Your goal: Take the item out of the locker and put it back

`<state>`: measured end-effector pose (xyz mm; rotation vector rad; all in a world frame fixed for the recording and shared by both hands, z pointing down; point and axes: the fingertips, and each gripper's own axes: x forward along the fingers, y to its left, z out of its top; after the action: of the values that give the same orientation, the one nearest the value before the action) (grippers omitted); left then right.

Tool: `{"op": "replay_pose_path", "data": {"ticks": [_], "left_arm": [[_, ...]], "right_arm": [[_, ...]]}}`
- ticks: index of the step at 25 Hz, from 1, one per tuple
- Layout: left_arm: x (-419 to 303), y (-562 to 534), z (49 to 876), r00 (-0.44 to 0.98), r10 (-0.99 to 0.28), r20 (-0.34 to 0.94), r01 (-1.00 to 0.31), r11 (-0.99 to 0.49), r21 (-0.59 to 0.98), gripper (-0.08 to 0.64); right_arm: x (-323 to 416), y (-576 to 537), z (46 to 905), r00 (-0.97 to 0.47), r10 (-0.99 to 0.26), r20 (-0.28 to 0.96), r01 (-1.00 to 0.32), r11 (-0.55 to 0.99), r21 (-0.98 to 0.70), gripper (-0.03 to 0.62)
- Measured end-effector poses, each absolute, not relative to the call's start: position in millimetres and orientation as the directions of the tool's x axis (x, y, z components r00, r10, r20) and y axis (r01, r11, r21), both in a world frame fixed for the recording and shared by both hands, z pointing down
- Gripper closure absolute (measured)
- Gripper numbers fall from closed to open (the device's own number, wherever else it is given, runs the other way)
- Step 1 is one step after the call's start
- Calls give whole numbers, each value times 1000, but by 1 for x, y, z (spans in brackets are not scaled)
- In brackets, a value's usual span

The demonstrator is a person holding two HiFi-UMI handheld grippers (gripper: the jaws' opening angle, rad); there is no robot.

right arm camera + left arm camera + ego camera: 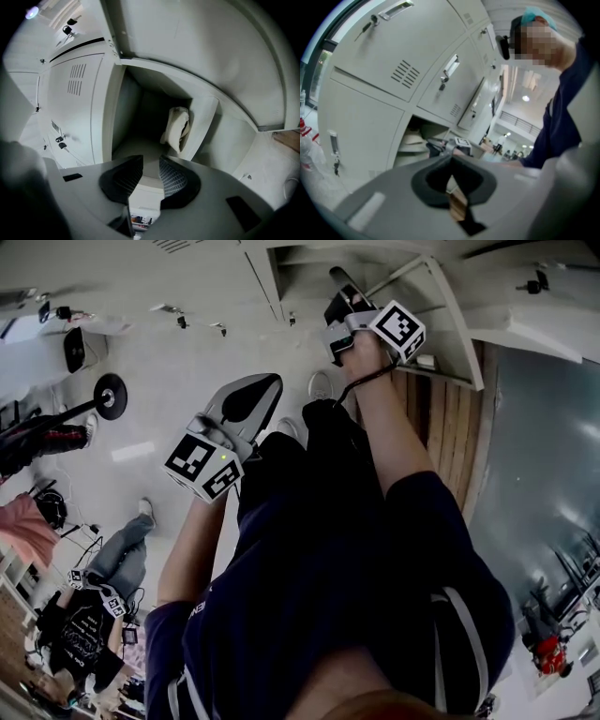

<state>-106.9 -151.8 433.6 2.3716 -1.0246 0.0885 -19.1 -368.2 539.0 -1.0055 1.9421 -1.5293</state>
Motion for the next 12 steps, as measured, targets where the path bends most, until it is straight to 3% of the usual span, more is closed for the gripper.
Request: {"op": "replay_pose_path", "data": {"ticks": [12], "left_arm": [[-107,-133,392,728,-646,230,-666,-586,462,557]], "right_arm": [[-21,-308,478,-673,-734,96,-348,199,-916,507]]}}
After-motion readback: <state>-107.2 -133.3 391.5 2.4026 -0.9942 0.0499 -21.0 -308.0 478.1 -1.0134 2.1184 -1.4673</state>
